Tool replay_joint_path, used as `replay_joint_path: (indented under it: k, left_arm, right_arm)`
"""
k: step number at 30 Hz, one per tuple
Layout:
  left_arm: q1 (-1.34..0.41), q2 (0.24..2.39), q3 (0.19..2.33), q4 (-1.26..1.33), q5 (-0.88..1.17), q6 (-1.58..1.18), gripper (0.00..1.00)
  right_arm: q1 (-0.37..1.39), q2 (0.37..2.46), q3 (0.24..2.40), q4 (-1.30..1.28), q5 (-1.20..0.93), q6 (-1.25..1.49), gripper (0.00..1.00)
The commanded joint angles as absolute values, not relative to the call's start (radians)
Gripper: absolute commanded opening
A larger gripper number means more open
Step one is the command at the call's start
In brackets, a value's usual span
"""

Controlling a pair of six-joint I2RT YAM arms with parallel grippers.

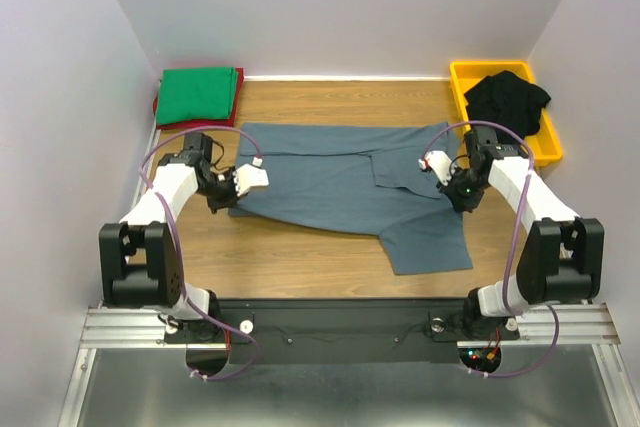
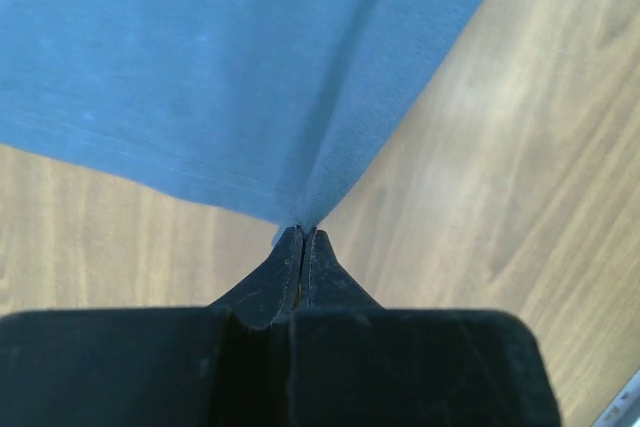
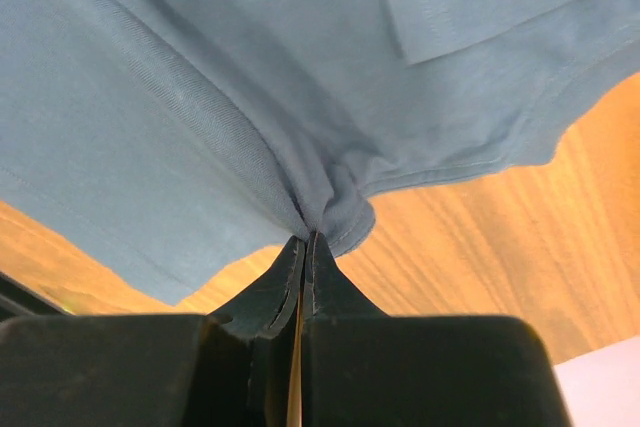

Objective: Fold and stack the t-shirts
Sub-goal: Fold the tshirt

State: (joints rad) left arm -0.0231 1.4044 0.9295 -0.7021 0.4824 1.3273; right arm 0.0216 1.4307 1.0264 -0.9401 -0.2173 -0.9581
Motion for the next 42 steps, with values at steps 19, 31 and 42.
replay_joint_path:
  k: [19,31,42]
  left_arm:
    - [0.051,1.868,1.439,-0.736,0.644,1.238,0.00]
    - [0.051,2.014,1.543,-0.693,0.643,1.180,0.00]
    - [0.060,1.979,1.554,-0.730,0.644,1.204,0.00]
  right_arm:
    - [-0.046,1.870,1.517,-0.974,-0.241,-0.977,0.01]
    - [-0.046,2.037,1.614,-0.971,-0.255,-0.947,0.01]
    - [-0.060,1.965,1.651,-0.994,-0.276,-0.943,0.00]
